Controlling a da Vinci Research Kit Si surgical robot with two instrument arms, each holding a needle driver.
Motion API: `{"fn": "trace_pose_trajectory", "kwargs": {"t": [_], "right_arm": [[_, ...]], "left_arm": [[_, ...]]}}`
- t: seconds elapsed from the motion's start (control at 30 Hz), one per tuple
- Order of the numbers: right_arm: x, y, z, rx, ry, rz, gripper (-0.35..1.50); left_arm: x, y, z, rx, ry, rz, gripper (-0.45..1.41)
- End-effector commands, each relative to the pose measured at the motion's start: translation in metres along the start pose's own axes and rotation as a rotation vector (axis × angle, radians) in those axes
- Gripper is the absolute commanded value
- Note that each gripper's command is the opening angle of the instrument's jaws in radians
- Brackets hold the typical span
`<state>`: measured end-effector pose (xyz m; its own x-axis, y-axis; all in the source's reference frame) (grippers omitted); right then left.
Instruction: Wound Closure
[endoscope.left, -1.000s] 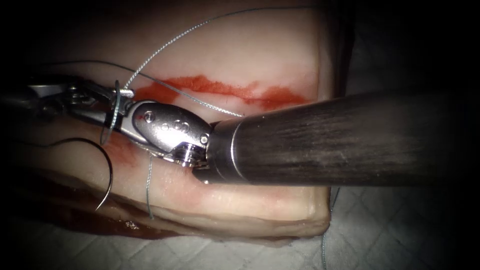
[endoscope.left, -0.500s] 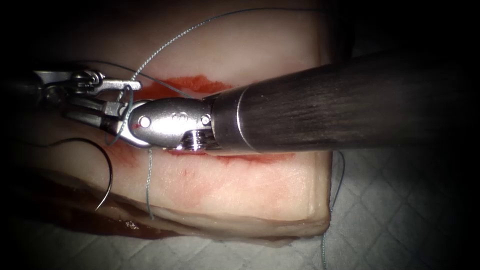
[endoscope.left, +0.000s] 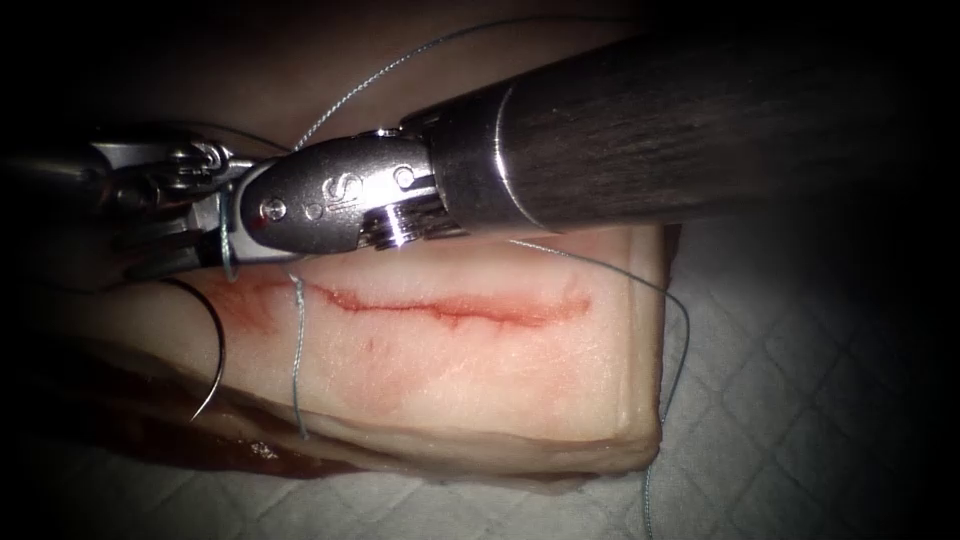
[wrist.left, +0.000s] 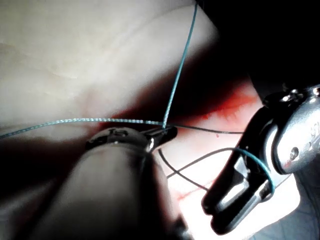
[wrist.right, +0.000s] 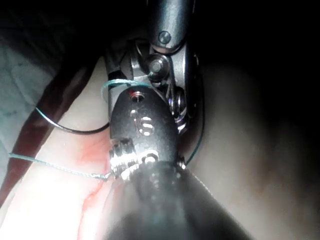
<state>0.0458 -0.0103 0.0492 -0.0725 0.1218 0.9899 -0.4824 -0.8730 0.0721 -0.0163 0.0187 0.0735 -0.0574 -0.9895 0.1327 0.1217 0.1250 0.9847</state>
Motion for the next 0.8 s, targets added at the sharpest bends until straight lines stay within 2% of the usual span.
{"fn": "trace_pose_trajectory", "kwargs": {"t": [0.03, 0.3, 0.47, 0.8], "right_arm": [[0.0002, -0.0011, 0.0008, -0.033, 0.019, -0.024, 0.47], [0.001, -0.0008, 0.0013, -0.148, 0.139, -0.05, 0.49], [0.0011, -0.0009, 0.0012, -0.192, 0.185, -0.074, 0.49], [0.0016, 0.0001, -0.0002, -0.376, 0.37, -0.119, 0.44]], "left_arm": [[-0.0001, 0.0004, 0.0006, 0.001, 0.001, 0.001, -0.45], [-0.0004, 0.0004, 0.0012, 0.002, 0.001, 0.0, -0.45], [-0.0004, 0.0004, 0.0016, 0.002, 0.001, 0.006, -0.45], [-0.001, 0.0007, 0.0032, 0.003, 0.001, 0.017, -0.45]]}}
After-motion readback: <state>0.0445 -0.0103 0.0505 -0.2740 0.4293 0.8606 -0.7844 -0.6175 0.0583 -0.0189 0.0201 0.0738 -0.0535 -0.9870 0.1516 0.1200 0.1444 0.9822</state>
